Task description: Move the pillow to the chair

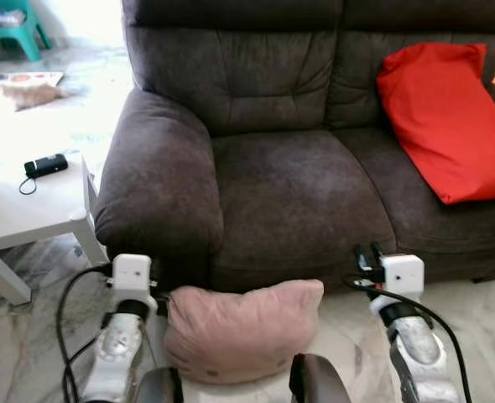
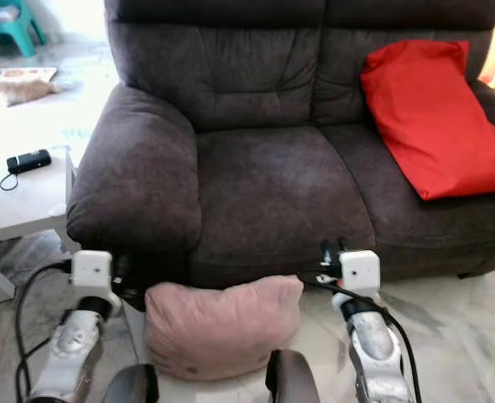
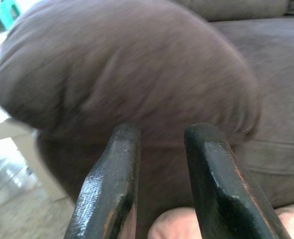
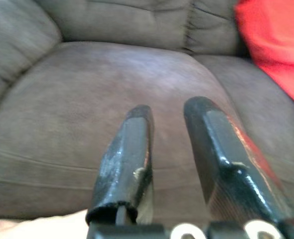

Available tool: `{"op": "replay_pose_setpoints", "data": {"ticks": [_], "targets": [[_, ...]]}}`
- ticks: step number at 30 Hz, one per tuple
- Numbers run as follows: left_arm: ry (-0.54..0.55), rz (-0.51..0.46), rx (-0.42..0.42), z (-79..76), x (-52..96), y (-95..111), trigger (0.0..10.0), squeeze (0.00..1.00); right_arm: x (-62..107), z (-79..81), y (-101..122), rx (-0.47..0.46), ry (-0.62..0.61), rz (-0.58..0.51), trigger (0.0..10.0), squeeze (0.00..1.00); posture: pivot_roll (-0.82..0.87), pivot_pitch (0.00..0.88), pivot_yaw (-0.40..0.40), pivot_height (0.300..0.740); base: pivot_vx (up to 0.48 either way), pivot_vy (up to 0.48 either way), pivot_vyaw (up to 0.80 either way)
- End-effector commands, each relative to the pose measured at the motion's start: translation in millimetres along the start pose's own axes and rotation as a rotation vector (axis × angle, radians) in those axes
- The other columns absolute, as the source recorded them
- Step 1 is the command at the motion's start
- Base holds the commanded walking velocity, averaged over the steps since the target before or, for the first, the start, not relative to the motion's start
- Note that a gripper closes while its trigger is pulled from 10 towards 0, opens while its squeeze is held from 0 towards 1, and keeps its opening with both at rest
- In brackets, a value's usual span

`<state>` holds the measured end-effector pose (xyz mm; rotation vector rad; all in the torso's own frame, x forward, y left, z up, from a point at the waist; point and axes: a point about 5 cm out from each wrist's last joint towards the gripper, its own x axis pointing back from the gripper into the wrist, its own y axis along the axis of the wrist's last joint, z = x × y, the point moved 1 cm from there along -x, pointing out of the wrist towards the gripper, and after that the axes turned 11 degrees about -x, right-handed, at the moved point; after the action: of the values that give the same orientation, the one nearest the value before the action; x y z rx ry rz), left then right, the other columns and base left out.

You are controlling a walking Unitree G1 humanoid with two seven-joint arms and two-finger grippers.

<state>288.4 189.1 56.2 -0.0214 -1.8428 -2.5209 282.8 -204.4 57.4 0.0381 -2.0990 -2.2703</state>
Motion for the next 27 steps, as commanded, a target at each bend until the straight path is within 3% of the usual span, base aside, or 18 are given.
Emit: {"op": "replay_pose_setpoints", "data": {"ticks": [1, 18, 27], "targets": [[0.007, 0.019, -0.003, 3.3, 3.4, -5.1, 10.0, 0.0, 0.0, -0.8, 0.1, -0.008, -0.002, -0.001, 10.0, 0.0, -0.02, 0.0, -0.054, 0.553, 0.0, 0.0, 0.0], [0.021, -0.007, -0.018, 5.5, 1.1, -0.5, 10.0, 0.0, -1.7, 2.1, 1.9, -0.022, 0.003, -0.014, 10.0, 0.0, -0.02, 0.0, -0.048, 0.553, 0.0, 0.0, 0.0], [0.018, 0.004, -0.012, 5.5, 0.5, -1.8, 10.0, 0.0, -4.2, 2.1, 1.9, -0.025, 0.002, -0.007, 10.0, 0.0, -0.02, 0.0, -0.049, 0.503, 0.0, 0.0, 0.0]]}}
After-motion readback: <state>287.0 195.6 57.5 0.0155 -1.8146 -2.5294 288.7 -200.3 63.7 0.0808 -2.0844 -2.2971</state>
